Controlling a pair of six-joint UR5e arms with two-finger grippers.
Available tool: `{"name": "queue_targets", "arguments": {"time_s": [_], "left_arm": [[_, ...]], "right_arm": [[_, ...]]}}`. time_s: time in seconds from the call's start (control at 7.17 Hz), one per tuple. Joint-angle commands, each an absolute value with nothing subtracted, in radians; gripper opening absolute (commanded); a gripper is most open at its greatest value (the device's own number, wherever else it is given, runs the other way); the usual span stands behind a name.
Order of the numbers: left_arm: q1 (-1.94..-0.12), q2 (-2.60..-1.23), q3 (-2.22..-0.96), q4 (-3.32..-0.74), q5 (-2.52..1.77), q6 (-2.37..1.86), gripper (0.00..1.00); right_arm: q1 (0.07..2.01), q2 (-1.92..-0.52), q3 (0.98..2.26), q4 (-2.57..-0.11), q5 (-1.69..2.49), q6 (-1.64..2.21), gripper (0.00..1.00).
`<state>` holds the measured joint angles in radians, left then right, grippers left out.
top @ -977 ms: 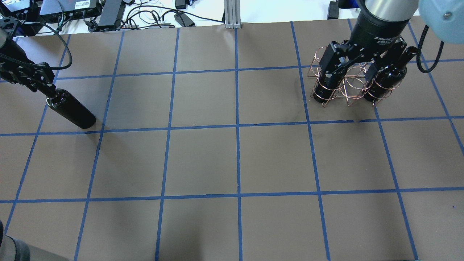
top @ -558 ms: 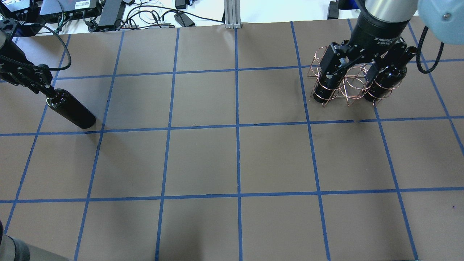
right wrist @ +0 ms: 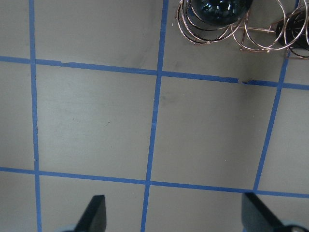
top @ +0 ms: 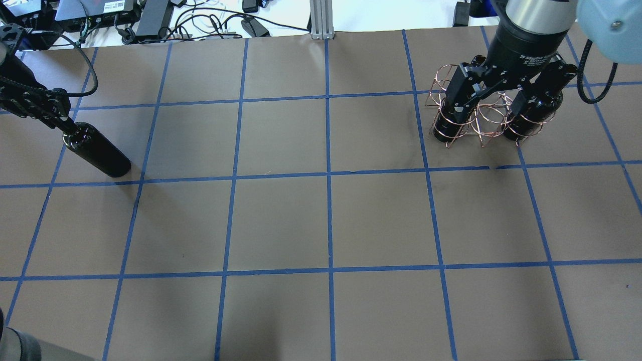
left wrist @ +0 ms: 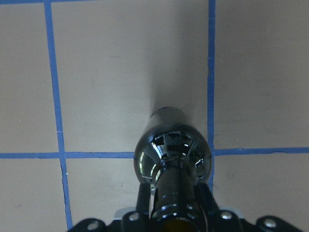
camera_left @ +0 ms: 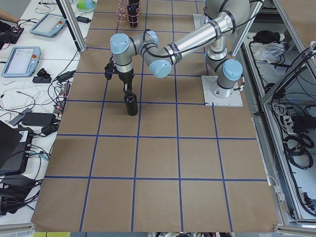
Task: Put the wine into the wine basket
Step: 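Lift the bottle with the left gripper and carry it toward the table center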
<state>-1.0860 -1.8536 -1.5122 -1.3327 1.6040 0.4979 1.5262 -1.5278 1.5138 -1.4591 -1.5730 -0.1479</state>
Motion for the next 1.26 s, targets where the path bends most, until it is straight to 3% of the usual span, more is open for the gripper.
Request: {"name": "queue_targets", "arguments": {"time_s": [0.0,0.42,0.84,1.12], "left_arm": [[-1.095,-1.823,-1.509,-1.339,1.603,0.474,0.19],[-1.162,-1.677,-1.516,-1.503,1.545,0.340,0.17],[-1.476,-1.570,-1.598,-1.517,1.580,-0.034,0.17],[-1.614,-1.540,-1.655,-1.511,1.577,-0.334,0.12]], "right_arm": [[1.526,-1.528,1.514,-1.459,-1.574,-0.149,1.00],[1.526,-1.528,1.522,-1.457,-1.574,-0.149,1.00],[1.526,-1.529,1.529,-1.457,-1.574,-0.147,1.00],[1.526,-1.529,1.529,-1.457,-1.575,-0.149,1.00]]}}
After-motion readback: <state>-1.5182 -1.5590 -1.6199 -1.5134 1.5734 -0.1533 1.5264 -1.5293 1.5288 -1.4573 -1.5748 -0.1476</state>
